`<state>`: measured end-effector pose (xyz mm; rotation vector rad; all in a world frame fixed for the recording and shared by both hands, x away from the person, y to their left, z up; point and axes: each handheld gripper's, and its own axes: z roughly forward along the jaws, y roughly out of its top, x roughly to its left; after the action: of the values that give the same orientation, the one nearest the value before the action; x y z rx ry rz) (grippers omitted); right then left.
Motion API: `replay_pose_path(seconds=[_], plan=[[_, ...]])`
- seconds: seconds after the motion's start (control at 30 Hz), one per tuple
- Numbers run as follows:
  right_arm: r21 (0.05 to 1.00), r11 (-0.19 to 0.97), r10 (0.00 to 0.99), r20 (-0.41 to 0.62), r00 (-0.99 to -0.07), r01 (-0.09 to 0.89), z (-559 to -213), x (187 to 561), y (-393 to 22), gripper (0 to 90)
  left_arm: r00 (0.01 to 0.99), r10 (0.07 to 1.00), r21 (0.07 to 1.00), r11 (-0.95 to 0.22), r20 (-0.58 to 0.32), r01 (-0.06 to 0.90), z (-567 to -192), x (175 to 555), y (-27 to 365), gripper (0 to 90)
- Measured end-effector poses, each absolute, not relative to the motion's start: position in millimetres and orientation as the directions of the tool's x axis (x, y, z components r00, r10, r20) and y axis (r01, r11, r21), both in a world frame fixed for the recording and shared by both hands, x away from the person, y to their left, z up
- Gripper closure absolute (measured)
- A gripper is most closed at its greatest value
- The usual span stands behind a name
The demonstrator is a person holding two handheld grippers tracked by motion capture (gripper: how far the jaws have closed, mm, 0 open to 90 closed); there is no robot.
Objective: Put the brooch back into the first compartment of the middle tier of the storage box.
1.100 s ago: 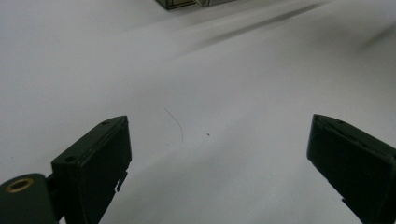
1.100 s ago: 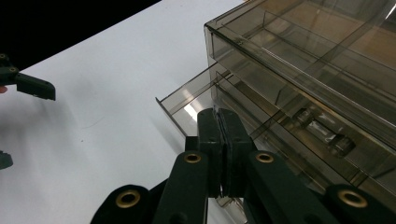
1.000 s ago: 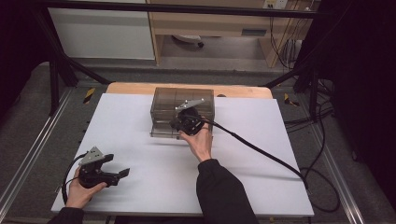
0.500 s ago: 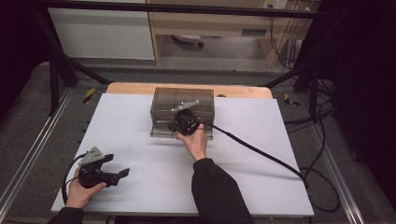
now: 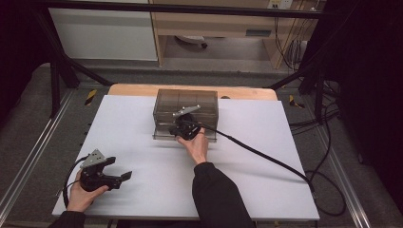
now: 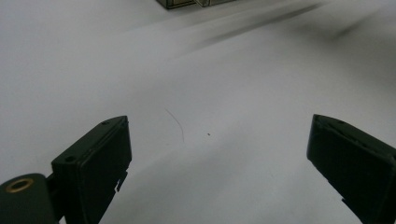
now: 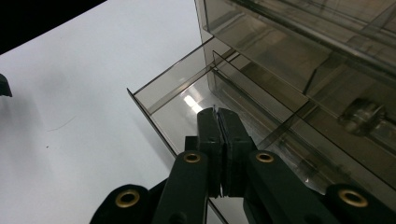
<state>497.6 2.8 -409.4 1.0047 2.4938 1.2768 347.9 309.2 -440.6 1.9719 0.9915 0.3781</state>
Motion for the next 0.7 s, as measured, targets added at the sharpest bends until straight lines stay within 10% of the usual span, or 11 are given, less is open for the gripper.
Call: replay_pose_path(seconds=[0.7], plan=[[0.801,0.389,0.644,0.117,-0.756,0.456,-381.0,486.2,-7.8,69.7,0.637,0.763,0.811,-0.304,-0.107,0.5,-440.8,347.9,307.8,6.7]])
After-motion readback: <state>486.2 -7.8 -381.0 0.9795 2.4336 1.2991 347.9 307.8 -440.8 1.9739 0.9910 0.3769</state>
